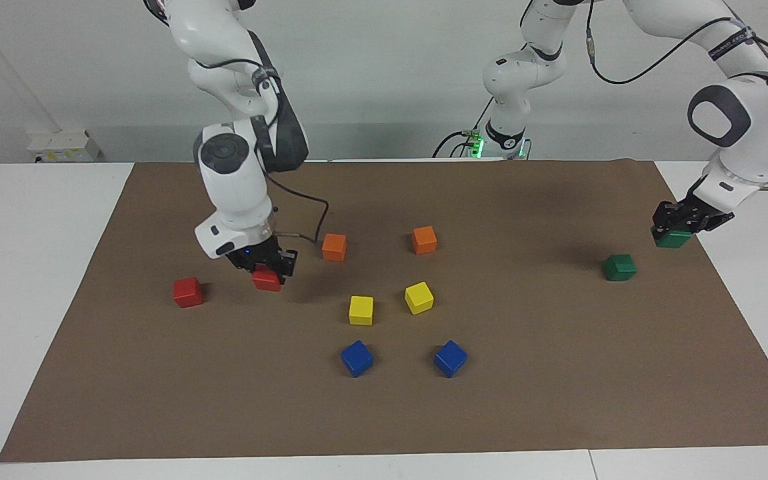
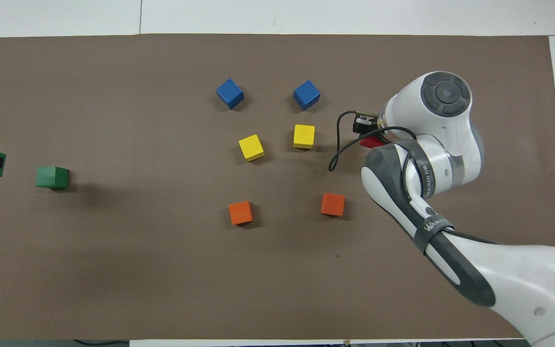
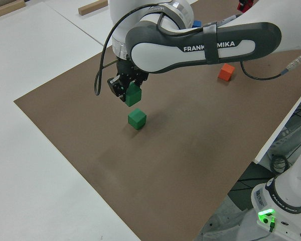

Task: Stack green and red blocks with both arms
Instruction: 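Carry the green block to the first green while the right carries red outward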

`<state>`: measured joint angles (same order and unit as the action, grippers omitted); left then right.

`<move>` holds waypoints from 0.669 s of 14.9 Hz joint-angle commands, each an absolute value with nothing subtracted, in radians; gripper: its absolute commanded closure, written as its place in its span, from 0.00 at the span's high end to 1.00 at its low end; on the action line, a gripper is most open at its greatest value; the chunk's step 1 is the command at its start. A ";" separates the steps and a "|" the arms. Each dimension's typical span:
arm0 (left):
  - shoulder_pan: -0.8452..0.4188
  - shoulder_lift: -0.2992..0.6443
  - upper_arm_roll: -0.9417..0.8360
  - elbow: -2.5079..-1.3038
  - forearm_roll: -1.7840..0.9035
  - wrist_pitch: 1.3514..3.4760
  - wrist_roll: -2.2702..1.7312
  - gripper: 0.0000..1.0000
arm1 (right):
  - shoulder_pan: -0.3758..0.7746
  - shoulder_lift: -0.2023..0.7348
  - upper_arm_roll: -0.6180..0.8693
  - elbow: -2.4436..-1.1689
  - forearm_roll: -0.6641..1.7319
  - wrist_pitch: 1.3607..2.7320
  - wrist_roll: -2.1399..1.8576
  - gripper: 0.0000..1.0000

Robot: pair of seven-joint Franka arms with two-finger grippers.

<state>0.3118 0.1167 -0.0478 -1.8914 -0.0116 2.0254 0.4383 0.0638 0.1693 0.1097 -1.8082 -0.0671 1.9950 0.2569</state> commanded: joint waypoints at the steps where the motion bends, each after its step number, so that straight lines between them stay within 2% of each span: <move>1: 0.308 0.077 -0.055 -2.003 -0.026 2.134 0.459 0.00 | -0.099 0.124 0.121 -1.855 -0.074 1.989 -0.065 0.00; 5: 0.299 0.115 -0.055 -2.035 -0.025 2.210 0.509 0.00 | -0.195 0.109 0.123 -1.953 -0.072 2.126 -0.159 0.00; 7: 0.305 0.110 -0.057 -2.091 -0.026 2.275 0.508 0.00 | -0.199 0.118 0.123 -1.986 -0.068 2.195 -0.170 0.00; 10: 0.308 0.107 -0.058 -2.108 -0.032 2.299 0.499 0.00 | -0.212 0.143 0.123 -2.023 -0.055 2.281 -0.172 0.00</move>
